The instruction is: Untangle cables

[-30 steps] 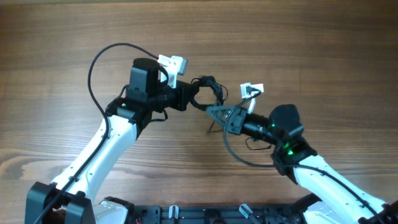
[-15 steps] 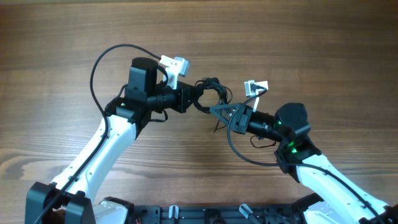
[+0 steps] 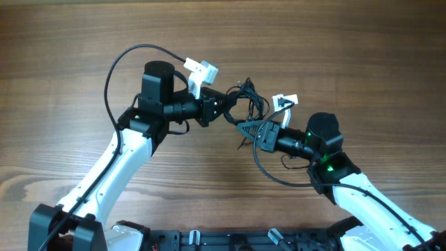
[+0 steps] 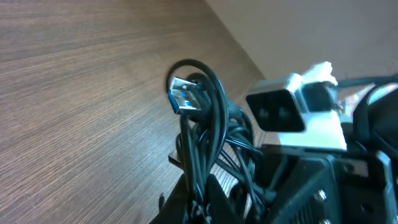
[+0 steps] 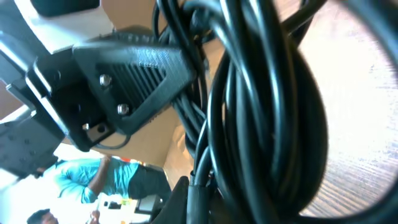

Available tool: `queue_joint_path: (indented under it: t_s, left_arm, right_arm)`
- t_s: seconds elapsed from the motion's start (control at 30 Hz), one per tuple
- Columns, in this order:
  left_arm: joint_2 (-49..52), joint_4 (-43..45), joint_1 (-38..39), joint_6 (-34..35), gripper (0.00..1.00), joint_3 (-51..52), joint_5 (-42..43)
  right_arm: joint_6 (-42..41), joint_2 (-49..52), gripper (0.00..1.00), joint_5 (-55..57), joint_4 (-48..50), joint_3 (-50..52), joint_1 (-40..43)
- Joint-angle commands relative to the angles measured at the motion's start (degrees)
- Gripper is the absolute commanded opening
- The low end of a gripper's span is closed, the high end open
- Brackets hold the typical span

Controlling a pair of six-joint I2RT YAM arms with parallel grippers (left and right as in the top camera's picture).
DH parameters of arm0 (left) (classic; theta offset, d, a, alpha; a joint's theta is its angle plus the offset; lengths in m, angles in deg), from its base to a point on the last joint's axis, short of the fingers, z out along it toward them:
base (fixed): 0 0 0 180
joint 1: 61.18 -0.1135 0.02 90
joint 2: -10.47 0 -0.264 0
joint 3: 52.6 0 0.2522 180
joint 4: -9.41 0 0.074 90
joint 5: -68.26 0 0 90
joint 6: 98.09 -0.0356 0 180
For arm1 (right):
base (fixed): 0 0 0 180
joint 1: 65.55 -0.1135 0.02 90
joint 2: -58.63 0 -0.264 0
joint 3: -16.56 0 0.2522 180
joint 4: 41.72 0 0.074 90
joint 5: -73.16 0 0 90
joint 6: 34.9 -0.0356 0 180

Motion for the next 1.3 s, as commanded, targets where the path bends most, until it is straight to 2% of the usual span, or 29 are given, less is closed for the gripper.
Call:
queue_joint_path:
  t_s: [0.0,0.07,0.27,0.33,0.6,0.63,0.77,0.93,0.97,1.0,1.1,1.17,1.2,1.27]
  left_arm:
    - [0.2,-1.03,0.07,-4.9,0.04,-0.33,8.07]
    - [0.2,-1.36,0.07,-4.9,0.04,-0.33,8.07]
    - [0.2,-1.14,0.07,-4.87,0.04,-0.33,12.85]
    - [0.2,-1.14,0.28,-4.87,0.04,-0.33,15.19]
    - [0.2,-0.52,6.1,-4.85,0.04,-0.33,12.98]
    - [0.2,-0.52,5.84,-4.79,0.04,-0.33,12.98]
    - [0.2,-0.5,3.34,-4.66,0.04,-0.33,12.96]
    - [0.2,-0.48,-5.18,-4.68,0.04,-0.33,12.76]
    - [0.2,-0.52,-6.56,-4.68,0.06,-0.33,11.63]
    - [0.2,-0.74,-7.82,-4.63,0.06,-0.33,11.26]
    - [0.2,-1.38,-8.28,-4.76,0.04,-0.33,14.19]
    - [0.2,-1.4,-7.28,-10.8,0.04,-0.33,20.85]
    - [0.22,-1.44,-6.62,-12.37,0.04,-0.33,22.01]
    - [0.37,-1.57,-4.35,-14.38,0.04,-0.33,21.97]
  right_arm:
    - [-5.86,-0.79,0.05,4.17,4.66,-0.94,0.26]
    - [-6.88,-0.79,0.05,5.97,7.45,-0.94,0.26]
    - [-6.8,-0.31,0.05,20.85,0.92,-0.94,0.24]
    - [-6.82,0.44,0.05,21.18,1.25,-0.94,0.24]
    - [-6.58,3.72,0.06,21.99,5.57,-0.94,0.26]
    - [-6.51,3.72,0.1,22.43,5.55,-0.94,0.26]
    - [-6.14,3.69,0.38,18.47,5.38,-0.94,0.28]
    - [-3.02,2.95,0.69,1.22,5.03,-0.94,5.86]
    - [-2.03,2.95,0.74,-1.75,5.03,-0.94,7.48]
    - [-0.17,2.95,0.84,-4.74,5.05,-0.94,9.53]
    - [3.19,2.95,0.87,-9.53,5.86,-0.94,13.75]
    - [3.37,2.97,0.92,-14.38,10.75,-0.94,17.4]
    - [1.49,2.97,0.91,-15.61,13.05,-0.94,18.27]
    - [-7.34,2.97,0.88,-17.62,19.69,-0.94,18.75]
